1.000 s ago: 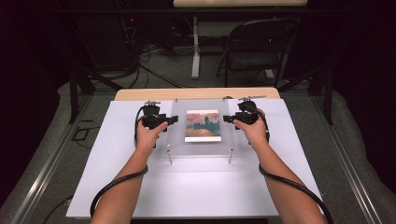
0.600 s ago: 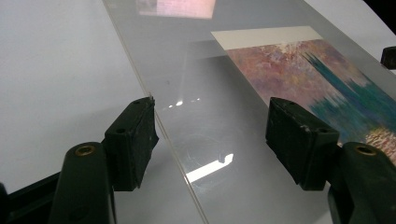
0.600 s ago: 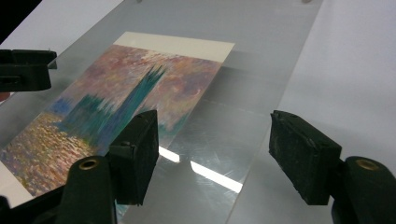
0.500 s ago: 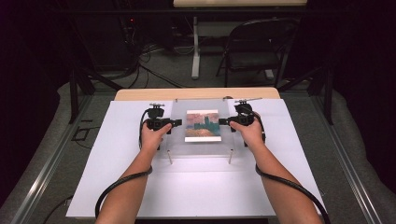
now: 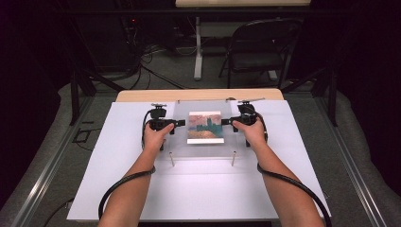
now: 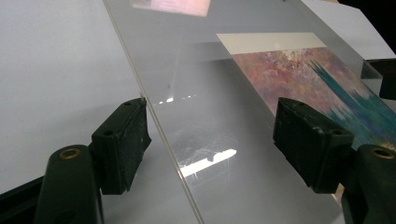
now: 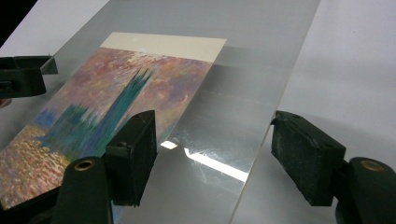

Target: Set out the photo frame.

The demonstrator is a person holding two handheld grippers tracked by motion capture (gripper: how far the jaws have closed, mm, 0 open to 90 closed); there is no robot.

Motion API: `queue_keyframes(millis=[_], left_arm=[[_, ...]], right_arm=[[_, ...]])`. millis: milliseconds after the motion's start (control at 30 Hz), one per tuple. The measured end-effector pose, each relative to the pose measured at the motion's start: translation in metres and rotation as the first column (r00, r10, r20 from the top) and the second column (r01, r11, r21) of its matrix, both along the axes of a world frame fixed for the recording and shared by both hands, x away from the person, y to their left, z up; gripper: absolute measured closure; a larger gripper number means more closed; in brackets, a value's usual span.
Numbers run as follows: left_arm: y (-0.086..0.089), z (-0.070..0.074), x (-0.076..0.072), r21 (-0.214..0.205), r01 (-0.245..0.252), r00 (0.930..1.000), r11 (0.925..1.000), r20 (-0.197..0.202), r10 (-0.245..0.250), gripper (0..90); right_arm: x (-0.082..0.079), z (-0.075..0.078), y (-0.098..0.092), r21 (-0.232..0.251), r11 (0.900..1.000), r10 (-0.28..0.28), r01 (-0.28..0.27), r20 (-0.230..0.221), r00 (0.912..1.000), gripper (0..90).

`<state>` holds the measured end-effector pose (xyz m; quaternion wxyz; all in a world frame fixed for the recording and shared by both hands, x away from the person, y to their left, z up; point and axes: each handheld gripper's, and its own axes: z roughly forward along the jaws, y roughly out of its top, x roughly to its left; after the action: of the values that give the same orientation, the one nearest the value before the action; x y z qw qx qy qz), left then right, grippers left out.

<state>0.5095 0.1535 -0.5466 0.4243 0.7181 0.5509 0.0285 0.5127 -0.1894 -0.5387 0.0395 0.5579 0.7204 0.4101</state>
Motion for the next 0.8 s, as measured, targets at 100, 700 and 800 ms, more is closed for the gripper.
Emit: queue_keyframes(millis=[100, 700, 800], left_arm=[[-0.0004, -0.0005, 0.0024, -0.003, 0.0, 1.0, 1.0, -0.009, 0.0, 25.6], [-0.0003, -0.0017, 0.004, -0.027, 0.009, 0.9995, 0.9996, -0.03, -0.009, 25.5], [0.0, -0.0012, 0.0045, -0.027, 0.011, 0.9994, 0.9996, -0.033, -0.012, 25.6]], right_arm=[[0.0031, -0.0013, -0.0003, 0.011, 0.9999, -0.009, 0.009, -0.008, 0.9999, 30.7], [0.0074, -0.0061, 0.0018, 0.054, 0.9984, -0.014, 0.015, -0.029, 0.9995, 28.9], [0.0072, -0.0057, 0.0017, 0.055, 0.9983, -0.016, 0.018, -0.024, 0.9996, 29.3]])
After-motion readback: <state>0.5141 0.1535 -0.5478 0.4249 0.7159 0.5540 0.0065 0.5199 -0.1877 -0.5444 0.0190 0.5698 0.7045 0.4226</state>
